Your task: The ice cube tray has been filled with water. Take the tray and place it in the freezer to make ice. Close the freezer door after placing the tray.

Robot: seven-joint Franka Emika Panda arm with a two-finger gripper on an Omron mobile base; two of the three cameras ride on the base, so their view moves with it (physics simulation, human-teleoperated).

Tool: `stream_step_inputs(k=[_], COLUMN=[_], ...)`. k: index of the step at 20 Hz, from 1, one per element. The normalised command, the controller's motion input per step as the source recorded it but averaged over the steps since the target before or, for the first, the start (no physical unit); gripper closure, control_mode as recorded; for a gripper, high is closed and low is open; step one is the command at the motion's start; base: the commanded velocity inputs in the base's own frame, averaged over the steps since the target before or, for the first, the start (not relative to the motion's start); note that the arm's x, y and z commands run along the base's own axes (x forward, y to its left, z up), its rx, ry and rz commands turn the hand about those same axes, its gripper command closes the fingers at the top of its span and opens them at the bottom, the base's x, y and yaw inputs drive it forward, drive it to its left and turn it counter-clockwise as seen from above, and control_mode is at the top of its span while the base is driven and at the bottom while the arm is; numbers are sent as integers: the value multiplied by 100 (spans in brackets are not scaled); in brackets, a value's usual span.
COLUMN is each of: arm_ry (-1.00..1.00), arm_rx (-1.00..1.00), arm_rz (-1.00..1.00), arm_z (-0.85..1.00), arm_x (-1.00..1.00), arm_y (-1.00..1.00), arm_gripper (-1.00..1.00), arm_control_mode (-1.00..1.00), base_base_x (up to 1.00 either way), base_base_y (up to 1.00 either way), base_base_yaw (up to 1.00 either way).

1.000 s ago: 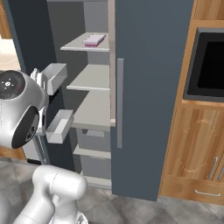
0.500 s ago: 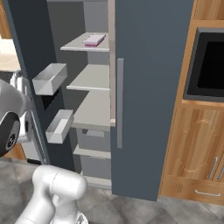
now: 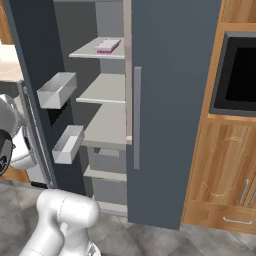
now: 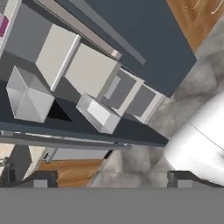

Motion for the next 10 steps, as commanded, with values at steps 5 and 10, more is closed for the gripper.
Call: stream_step_inputs(k=[5,10], arm_ry=[6,5], arm_rx=[-21,-27], arm_rz=[23,15], arm_z=[0,0], arm_x=[0,3], arm_y=[-3,0], arm_gripper=[-100,-100], arm_control_mode=[-100,-100], base_base_x=[0,0], base_base_y=[0,0], base_base_yaw=[0,0])
